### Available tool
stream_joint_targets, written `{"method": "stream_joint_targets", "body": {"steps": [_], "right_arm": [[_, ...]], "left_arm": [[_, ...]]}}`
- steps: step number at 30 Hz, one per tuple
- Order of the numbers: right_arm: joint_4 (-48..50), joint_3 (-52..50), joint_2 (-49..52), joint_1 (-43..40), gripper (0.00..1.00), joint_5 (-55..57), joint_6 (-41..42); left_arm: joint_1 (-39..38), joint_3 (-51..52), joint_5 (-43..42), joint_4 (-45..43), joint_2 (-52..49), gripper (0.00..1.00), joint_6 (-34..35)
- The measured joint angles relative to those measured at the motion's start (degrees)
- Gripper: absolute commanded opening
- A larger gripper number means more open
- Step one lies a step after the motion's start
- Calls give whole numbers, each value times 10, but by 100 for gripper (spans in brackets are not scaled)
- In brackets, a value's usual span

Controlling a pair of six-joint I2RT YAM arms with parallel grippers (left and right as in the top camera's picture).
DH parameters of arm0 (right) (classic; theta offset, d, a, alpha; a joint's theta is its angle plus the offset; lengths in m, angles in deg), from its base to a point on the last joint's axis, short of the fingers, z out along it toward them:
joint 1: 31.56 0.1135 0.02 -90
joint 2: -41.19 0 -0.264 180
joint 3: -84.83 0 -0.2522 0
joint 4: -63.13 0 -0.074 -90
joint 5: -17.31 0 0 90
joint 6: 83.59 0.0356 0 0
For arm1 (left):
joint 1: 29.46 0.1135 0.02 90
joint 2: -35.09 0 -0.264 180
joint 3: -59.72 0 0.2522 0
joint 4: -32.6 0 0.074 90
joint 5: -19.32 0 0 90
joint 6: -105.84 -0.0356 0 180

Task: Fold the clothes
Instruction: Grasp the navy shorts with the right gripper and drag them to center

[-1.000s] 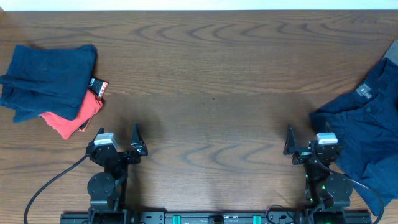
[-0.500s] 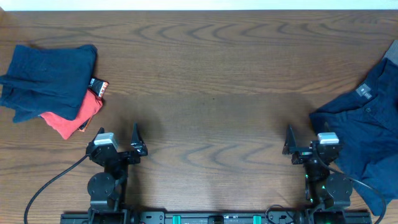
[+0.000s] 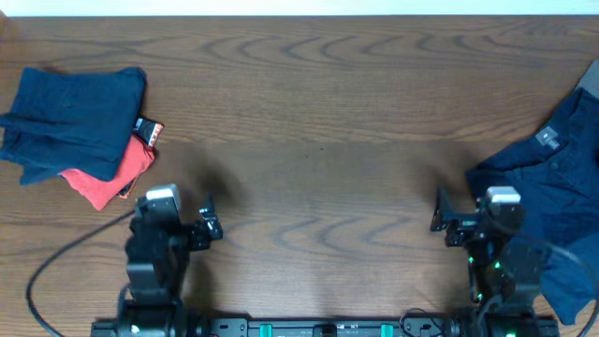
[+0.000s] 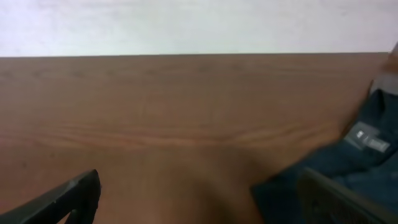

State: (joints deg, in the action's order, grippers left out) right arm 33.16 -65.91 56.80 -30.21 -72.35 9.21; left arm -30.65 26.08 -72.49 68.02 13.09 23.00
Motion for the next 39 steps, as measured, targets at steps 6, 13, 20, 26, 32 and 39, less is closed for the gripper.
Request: {"method": "stream_joint_targets", "body": {"steps": [6, 13, 20, 26, 32, 39], "right_arm": [[-68, 133, 199, -1, 99, 29, 0], [-168, 287, 464, -46, 99, 45, 0], [-145, 338, 659, -80, 99, 79, 8], [-107, 338, 774, -110, 89, 106, 29], [-54, 341, 828, -118, 33, 108, 40], [-59, 350, 834, -122, 1, 57, 45]], "left_arm": [[0, -132, -4, 80, -161, 98, 0], [0, -246, -7, 177, -315, 98, -2], [0, -259, -8, 184, -390, 98, -1], [0, -259, -8, 183, -408, 98, -1], [0, -259, -8, 172, -410, 98, -1], [0, -259, -8, 169, -410, 98, -2]]}}
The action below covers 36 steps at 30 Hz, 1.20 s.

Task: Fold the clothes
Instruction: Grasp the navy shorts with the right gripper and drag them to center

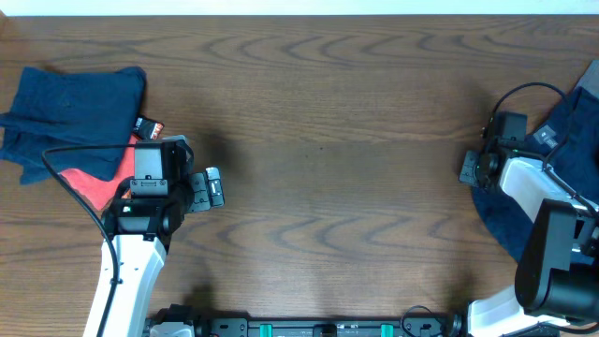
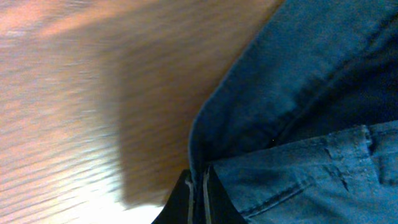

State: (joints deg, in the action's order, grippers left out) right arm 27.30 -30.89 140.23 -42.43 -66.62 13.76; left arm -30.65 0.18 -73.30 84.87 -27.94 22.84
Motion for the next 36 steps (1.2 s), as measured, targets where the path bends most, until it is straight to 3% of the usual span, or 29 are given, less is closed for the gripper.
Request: {"method": "stream_joint_targets", "body": {"steps": [4, 9, 15, 21, 23, 24, 26, 28, 34, 36], "right_arm": [[-25, 28, -29, 2, 1, -113, -6], [-28, 137, -123, 38, 2, -249, -20], [-59, 201, -210, 215, 6, -344, -62], [-89, 180, -158, 389, 11, -356, -101], [-87, 176, -130, 427, 21, -348, -109], [-85, 176, -118, 442, 32, -343, -113], [-79, 175, -99, 465, 38, -324, -115], [-73, 175, -91, 475, 50, -296, -111], [-86, 175, -107, 453, 94, -146, -44], [-106, 175, -126, 431, 99, -112, -12]], "left_arm": [[0, 0, 0, 0, 0, 98, 0], [0, 0, 0, -1, 0, 98, 0], [0, 0, 0, -1, 0, 98, 0], [0, 0, 0, 0, 0, 98, 0], [0, 0, 0, 0, 0, 98, 0], [0, 0, 0, 0, 0, 98, 0], [0, 0, 0, 0, 0, 98, 0], [0, 0, 0, 0, 0, 98, 0], [0, 0, -4, -1, 0, 98, 0], [0, 0, -17, -5, 0, 98, 3]]}}
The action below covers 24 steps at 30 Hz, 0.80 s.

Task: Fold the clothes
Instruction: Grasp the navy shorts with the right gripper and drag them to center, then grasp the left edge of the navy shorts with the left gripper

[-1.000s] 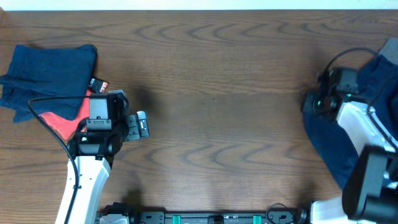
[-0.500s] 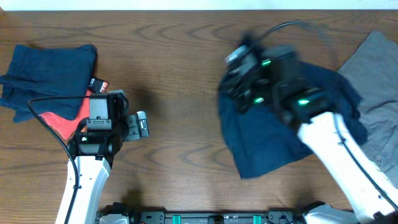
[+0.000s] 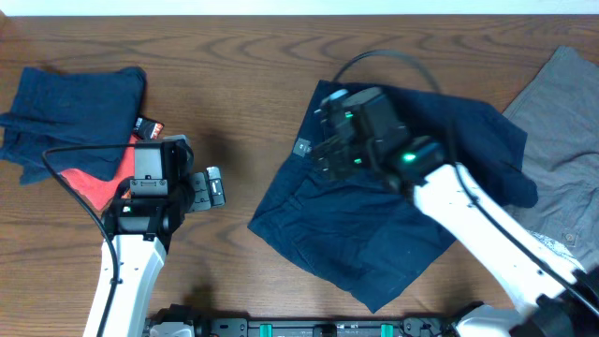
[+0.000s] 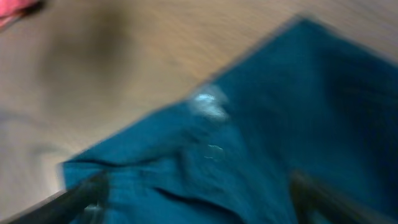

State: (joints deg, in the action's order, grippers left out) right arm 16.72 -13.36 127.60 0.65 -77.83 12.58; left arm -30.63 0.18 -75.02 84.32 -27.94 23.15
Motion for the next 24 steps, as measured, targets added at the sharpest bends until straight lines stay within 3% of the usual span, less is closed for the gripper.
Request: {"method": "stream_joint_targets", "body": {"steps": [6, 12, 16, 23, 24], "right_arm": [[-119, 4, -86, -128, 99, 61, 68], [-247, 5, -93, -280, 99, 78, 118], [-284, 5, -92, -367, 99, 82, 132], [-313, 5, -92, -449, 99, 83, 142], [-315, 5, -92, -455, 99, 83, 142]], "left_arm": [[0, 0, -90, -24, -2, 98, 46], [0, 3, -172, -13, -39, 98, 88], [-7, 24, -209, -10, -90, 98, 105], [-70, 36, -242, -11, -206, 100, 129], [-80, 37, -244, -14, -218, 94, 131]]}}
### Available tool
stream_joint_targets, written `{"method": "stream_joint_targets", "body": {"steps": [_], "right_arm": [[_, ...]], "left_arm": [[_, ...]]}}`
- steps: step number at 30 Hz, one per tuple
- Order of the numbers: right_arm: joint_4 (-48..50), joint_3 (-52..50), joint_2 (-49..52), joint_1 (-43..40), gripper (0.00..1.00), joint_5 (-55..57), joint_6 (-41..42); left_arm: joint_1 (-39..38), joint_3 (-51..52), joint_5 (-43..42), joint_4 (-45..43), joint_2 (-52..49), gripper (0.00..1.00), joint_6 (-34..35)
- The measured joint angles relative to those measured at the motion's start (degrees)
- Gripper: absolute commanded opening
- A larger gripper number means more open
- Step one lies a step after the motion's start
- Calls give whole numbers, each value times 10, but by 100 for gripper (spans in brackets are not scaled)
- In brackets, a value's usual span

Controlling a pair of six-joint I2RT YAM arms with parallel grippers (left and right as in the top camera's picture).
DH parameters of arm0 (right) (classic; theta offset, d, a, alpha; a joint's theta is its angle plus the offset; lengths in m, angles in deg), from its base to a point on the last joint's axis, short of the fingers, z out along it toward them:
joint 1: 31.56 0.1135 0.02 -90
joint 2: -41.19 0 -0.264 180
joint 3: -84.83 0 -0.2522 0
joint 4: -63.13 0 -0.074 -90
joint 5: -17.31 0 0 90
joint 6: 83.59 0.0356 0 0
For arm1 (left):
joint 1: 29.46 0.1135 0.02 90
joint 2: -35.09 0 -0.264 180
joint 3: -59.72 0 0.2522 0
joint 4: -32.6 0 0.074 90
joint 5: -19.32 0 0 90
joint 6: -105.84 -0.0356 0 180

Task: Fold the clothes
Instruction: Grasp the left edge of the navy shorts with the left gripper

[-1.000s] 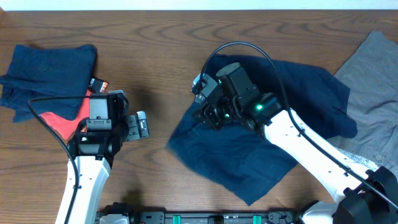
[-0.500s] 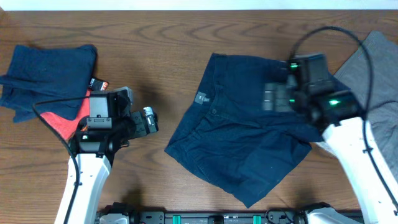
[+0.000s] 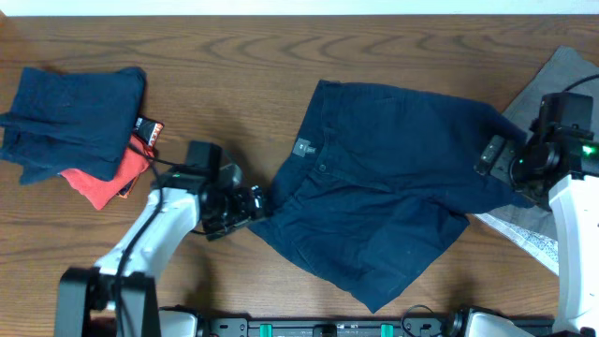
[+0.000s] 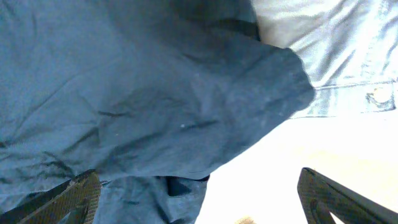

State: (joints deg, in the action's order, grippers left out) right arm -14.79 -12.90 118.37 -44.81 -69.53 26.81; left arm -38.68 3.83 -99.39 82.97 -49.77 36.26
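Navy shorts (image 3: 374, 197) lie spread in the middle of the table, waistband at the far left with a small label. My left gripper (image 3: 248, 201) sits low at the shorts' near-left corner; the overhead view does not show how its jaws stand. At the shorts' right edge hovers my right gripper (image 3: 493, 154), which is open. In the right wrist view its fingers (image 4: 74, 196) stand wide apart above the navy cloth (image 4: 155, 106), holding nothing.
A folded navy garment (image 3: 75, 117) rests on a folded red one (image 3: 108, 178) at the far left. A grey garment (image 3: 562, 84) lies at the right edge, partly under the shorts, and shows pale in the right wrist view (image 4: 336, 37).
My right gripper has moved from over the shorts' waistband to their right edge. The left gripper has moved from beside the folded pile to the shorts' near-left corner. The shorts lie flatter.
Both arms first stood at the near edge with the shorts heaped at the far right. Then the right gripper was down on the shorts' edge there. Then the shorts lay mid-table under the open right gripper, the grey garment uncovered. Now a gripper flanks each side.
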Motion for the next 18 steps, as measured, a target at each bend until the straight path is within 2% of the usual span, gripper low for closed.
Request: {"method": "stream_joint_targets", "body": {"steps": [3, 6, 7, 12, 18], "right_arm": [[-4, 0, 0, -10, 99, -3, 0], [-8, 0, 0, -12, 99, -6, 0], [-8, 0, 0, -12, 99, -6, 0], [-12, 0, 0, -12, 99, -8, 0], [-11, 0, 0, -12, 99, -28, -8]], "left_arm": [[-28, 0, -7, -16, -38, 62, 10], [-45, 1, -10, -37, -59, 11, 11], [-47, 1, -10, -44, -62, 6, 12], [-37, -3, -11, -70, -63, 6, 12], [53, -83, 9, -69, -63, 6, 18]]}}
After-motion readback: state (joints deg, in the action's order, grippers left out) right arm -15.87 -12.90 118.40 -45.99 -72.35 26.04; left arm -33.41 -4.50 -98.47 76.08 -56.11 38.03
